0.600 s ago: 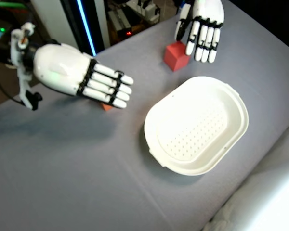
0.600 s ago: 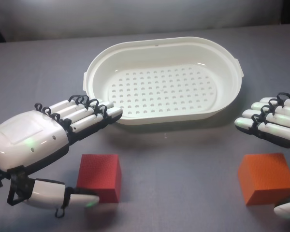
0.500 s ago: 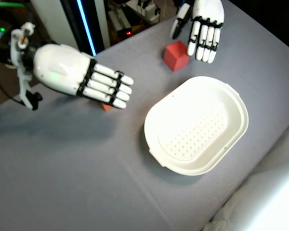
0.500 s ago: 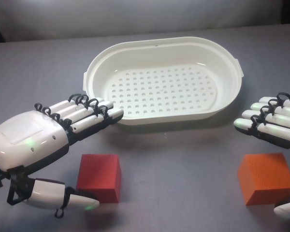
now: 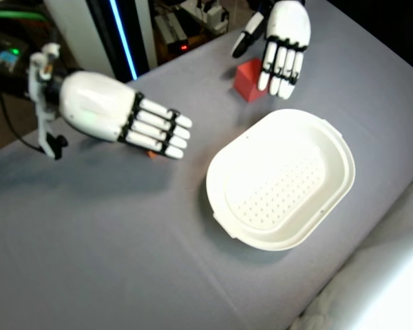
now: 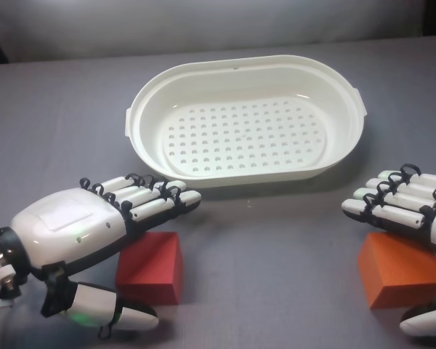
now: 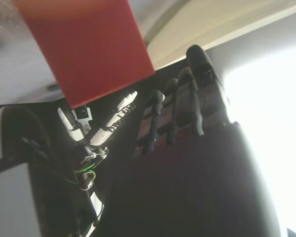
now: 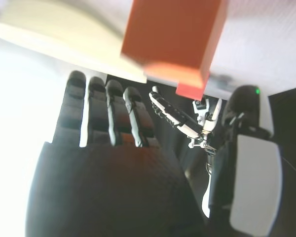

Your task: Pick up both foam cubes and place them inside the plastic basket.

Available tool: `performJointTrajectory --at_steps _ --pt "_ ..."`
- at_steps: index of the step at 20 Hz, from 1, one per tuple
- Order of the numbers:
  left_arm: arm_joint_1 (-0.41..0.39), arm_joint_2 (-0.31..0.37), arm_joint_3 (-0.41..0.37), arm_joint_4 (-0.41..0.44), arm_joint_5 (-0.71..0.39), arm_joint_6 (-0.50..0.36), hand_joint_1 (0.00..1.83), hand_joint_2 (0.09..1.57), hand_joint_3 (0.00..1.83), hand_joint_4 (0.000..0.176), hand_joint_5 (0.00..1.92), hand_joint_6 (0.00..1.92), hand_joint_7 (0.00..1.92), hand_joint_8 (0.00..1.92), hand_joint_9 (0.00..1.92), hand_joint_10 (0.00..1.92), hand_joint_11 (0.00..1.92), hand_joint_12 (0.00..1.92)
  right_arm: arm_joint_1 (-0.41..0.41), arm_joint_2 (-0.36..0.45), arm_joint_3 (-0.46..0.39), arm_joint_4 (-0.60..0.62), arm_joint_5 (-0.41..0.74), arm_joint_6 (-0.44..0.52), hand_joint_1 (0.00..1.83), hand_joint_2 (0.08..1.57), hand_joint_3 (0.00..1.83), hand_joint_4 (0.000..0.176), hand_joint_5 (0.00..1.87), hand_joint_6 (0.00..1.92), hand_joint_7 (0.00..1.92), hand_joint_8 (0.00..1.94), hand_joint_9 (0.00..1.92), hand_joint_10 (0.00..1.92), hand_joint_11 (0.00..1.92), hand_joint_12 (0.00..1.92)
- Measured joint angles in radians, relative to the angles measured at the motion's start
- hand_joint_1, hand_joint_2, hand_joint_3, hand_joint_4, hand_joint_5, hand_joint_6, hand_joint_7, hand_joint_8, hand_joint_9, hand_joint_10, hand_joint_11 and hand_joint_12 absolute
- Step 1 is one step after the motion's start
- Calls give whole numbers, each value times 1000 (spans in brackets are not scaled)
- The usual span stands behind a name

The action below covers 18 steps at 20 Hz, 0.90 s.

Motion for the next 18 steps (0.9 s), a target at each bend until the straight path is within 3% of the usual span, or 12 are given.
performJointTrajectory --at_steps 1,2,3,4,5,7,8,9,11,12,16,18 --pt "0 -7 6 -2 5 -4 797 973 4 11 0 0 133 19 285 86 23 1507 3 -6 6 6 -7 0 615 988 14 0 0 0 0 0 5 2 0 0" --pt "0 -20 16 -3 13 -22 952 1033 4 0 188 12 420 50 489 287 189 1500 3 -11 11 10 -20 0 706 1078 0 0 64 1 250 7 218 61 0 575" --pt "-1 -31 22 0 19 -31 1252 1121 21 0 591 141 781 961 770 909 562 1628 3 -11 12 11 -25 0 1060 1150 0 0 551 196 735 166 651 298 214 1260" --pt "-1 -40 27 8 21 -45 1240 1178 4 0 715 895 901 1250 950 1246 834 1678 3 -15 15 10 -23 5 1193 1153 29 0 732 974 926 960 855 873 558 1618" --pt "-6 -44 29 4 6 -52 1244 1181 0 0 809 967 907 1359 1037 1335 978 1636 3 -18 16 18 -10 23 1226 1175 15 0 781 1086 925 1255 957 1218 826 1651" --pt "-11 -44 29 7 5 -52 1234 1199 3 0 789 1081 871 1428 974 1416 966 1674 10 -18 17 12 2 19 1341 1178 2 0 752 1040 877 1253 917 1434 854 1620" --pt "-11 -43 29 8 3 -47 1330 1191 0 0 753 1097 810 1312 922 1456 882 1643 10 -18 17 18 0 23 1352 1195 4 0 709 1196 848 1233 816 1467 654 1592" --pt "-11 -38 21 7 2 -29 1346 1204 3 0 707 1245 765 1265 867 1463 834 1600 10 -17 16 10 5 19 1349 1211 3 0 658 1329 810 1253 801 1444 625 1543" --pt "-16 -19 7 19 -9 -16 1348 1207 0 0 712 1307 767 1241 828 1461 737 1630 18 -2 6 -6 7 14 1339 1240 1 0 601 1325 774 1346 753 1553 624 1621" --pt "-26 -5 3 14 -32 -10 1353 1196 0 0 732 1284 779 1201 855 1424 749 1580 39 12 0 -17 13 12 1352 1216 0 0 638 1237 816 1302 840 1488 676 1597" --pt "-98 9 16 -10 -85 34 1223 1241 0 0 706 1151 808 1543 891 1625 895 1792 128 15 19 -26 58 6 1347 1216 0 0 633 1342 799 1261 817 1438 637 1510" --pt "-161 0 45 -30 -78 63 1361 1184 0 0 747 1075 840 1253 912 1462 852 1613 188 -4 52 -23 60 3 1349 1211 0 0 639 1324 801 1249 834 1423 659 1512"
